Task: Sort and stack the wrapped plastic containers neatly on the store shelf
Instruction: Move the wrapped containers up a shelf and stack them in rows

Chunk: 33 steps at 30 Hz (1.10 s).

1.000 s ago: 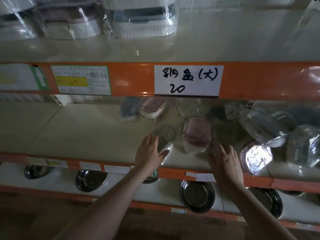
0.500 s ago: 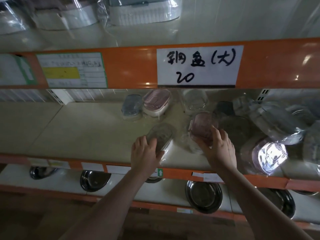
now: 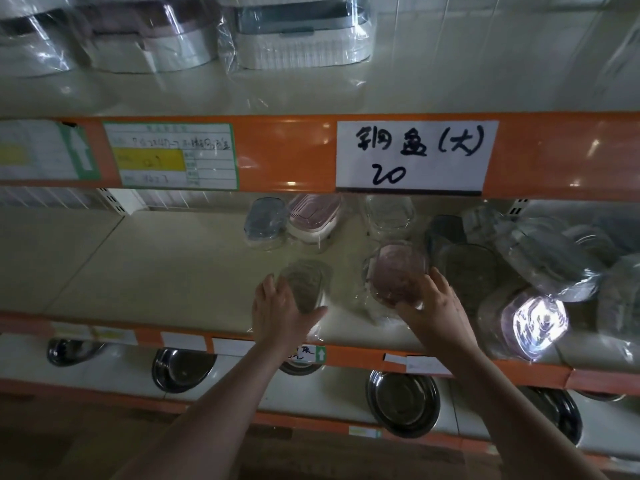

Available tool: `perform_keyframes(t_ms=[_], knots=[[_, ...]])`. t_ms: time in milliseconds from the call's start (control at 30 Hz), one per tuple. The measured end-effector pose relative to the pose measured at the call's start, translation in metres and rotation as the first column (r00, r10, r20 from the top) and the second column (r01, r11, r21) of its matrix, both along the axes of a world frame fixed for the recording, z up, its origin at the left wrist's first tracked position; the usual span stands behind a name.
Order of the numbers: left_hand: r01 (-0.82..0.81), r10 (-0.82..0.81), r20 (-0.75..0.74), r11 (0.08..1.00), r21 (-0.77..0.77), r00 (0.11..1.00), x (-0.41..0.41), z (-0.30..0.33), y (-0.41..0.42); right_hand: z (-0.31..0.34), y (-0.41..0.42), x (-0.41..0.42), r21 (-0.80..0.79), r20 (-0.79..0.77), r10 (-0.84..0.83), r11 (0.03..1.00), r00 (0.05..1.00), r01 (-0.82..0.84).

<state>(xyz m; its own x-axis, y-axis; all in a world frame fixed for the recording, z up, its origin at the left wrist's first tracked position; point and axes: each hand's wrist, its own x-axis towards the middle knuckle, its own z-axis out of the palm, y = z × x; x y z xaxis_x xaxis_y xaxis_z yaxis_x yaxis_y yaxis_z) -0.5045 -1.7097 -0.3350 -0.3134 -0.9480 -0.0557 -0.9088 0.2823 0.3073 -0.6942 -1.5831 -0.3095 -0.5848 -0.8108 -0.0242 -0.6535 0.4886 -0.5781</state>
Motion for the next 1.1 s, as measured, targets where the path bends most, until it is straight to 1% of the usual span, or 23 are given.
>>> perform_keyframes(t_ms=[67, 133, 267, 333, 433, 567, 733, 833, 1033, 1100], knots=[[-0.027, 0.03, -0.073, 0.999, 0.033, 0.997, -0.003, -0.001, -0.006, 0.01, -0.012, 0.005, 0.048, 0.032, -0.086, 0.995, 0.996, 0.084], [-0.047, 0.057, -0.119, 0.995, 0.084, 0.991, -0.006, -0.002, -0.009, 0.015, -0.024, 0.011, 0.093, 0.009, -0.173, 0.981, 0.985, 0.171], [-0.064, 0.073, -0.09, 0.993, 0.101, 0.993, -0.009, -0.005, -0.011, 0.011, -0.041, 0.021, 0.108, -0.04, -0.257, 0.96, 0.966, 0.26], [-0.055, 0.063, -0.073, 0.993, 0.102, 0.995, -0.01, -0.006, -0.013, 0.008, -0.048, 0.022, 0.108, -0.004, -0.276, 0.955, 0.961, 0.275], [-0.045, 0.049, -0.037, 0.995, 0.093, 0.998, -0.01, -0.009, -0.013, 0.007, -0.055, 0.021, 0.175, 0.007, -0.222, 0.96, 0.975, 0.218], [-0.072, 0.074, -0.022, 0.995, 0.066, 0.997, -0.011, -0.013, -0.011, 0.004, -0.052, 0.023, 0.226, -0.068, -0.155, 0.96, 0.985, 0.167], [-0.109, 0.11, -0.012, 0.991, 0.076, 0.994, -0.014, -0.011, -0.013, 0.001, -0.046, 0.025, 0.188, -0.101, -0.155, 0.967, 0.983, 0.171], [-0.103, 0.106, -0.057, 0.993, 0.052, 0.993, -0.011, -0.01, -0.012, 0.003, -0.044, 0.025, 0.174, -0.123, -0.129, 0.973, 0.984, 0.15], [-0.028, 0.023, -0.156, 0.999, -0.029, 0.988, -0.001, 0.01, -0.011, 0.014, -0.035, 0.015, 0.147, -0.142, -0.049, 0.987, 0.989, 0.07], [-0.006, -0.001, -0.146, 0.999, -0.045, 0.989, 0.002, 0.018, -0.01, 0.017, -0.029, 0.017, 0.145, -0.14, -0.047, 0.987, 0.989, 0.068]])
